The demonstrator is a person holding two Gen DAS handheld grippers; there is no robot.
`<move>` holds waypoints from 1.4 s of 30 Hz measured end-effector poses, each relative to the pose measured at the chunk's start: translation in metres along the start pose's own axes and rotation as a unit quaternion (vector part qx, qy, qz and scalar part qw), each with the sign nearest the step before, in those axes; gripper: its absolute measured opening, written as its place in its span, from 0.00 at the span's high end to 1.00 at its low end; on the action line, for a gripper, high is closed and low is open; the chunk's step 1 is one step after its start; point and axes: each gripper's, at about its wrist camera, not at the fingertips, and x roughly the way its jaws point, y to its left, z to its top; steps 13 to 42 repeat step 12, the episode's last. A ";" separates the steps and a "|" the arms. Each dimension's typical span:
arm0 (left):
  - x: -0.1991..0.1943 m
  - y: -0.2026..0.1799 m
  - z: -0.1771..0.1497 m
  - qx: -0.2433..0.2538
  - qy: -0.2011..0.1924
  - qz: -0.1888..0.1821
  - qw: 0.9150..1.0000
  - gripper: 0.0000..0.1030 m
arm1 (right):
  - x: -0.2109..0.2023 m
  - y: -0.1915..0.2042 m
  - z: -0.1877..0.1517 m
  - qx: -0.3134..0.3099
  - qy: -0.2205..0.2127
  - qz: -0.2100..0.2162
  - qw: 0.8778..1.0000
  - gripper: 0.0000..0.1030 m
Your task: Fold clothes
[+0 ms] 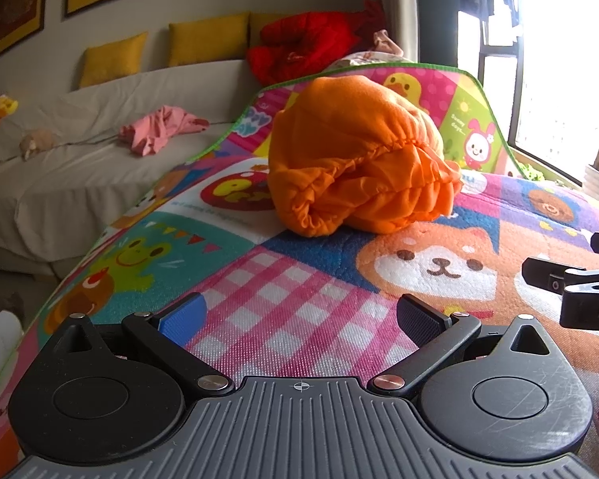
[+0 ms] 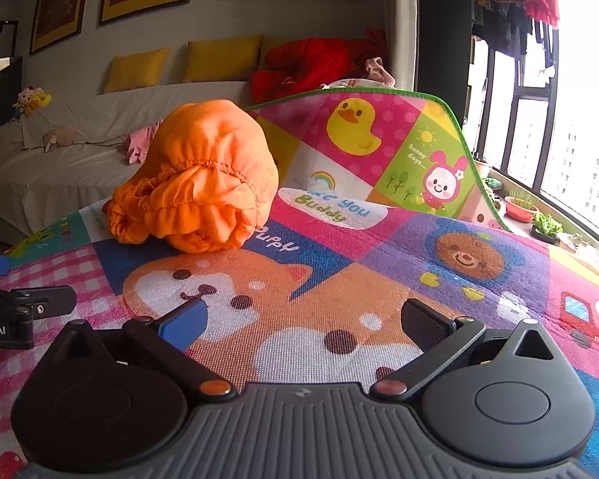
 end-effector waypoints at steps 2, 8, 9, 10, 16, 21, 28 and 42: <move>0.000 0.001 0.000 -0.003 0.000 -0.002 1.000 0.00 | 0.000 0.001 0.000 -0.002 0.001 -0.001 1.000 0.00; -0.002 0.001 0.000 -0.005 -0.004 -0.004 1.000 0.00 | 0.001 0.000 0.000 -0.001 0.004 0.003 1.000 0.00; -0.002 0.001 0.000 -0.006 -0.005 -0.005 1.000 0.00 | 0.001 0.000 0.000 -0.001 0.005 0.005 1.000 0.00; -0.003 0.002 0.000 -0.007 -0.006 -0.006 1.000 0.00 | 0.001 0.000 0.000 -0.001 0.005 0.007 1.000 0.00; -0.003 0.002 0.000 -0.008 -0.008 -0.006 1.000 0.00 | 0.001 0.001 0.000 -0.004 0.007 0.013 1.000 0.00; -0.003 0.002 0.000 -0.008 -0.008 -0.006 1.000 0.00 | 0.001 0.001 0.000 -0.004 0.007 0.013 1.000 0.00; -0.003 0.002 0.000 -0.008 -0.008 -0.006 1.000 0.00 | 0.001 0.001 0.000 -0.004 0.007 0.013 1.000 0.00; -0.003 0.002 0.000 -0.008 -0.008 -0.006 1.000 0.00 | 0.001 0.001 0.000 -0.004 0.007 0.013 1.000 0.00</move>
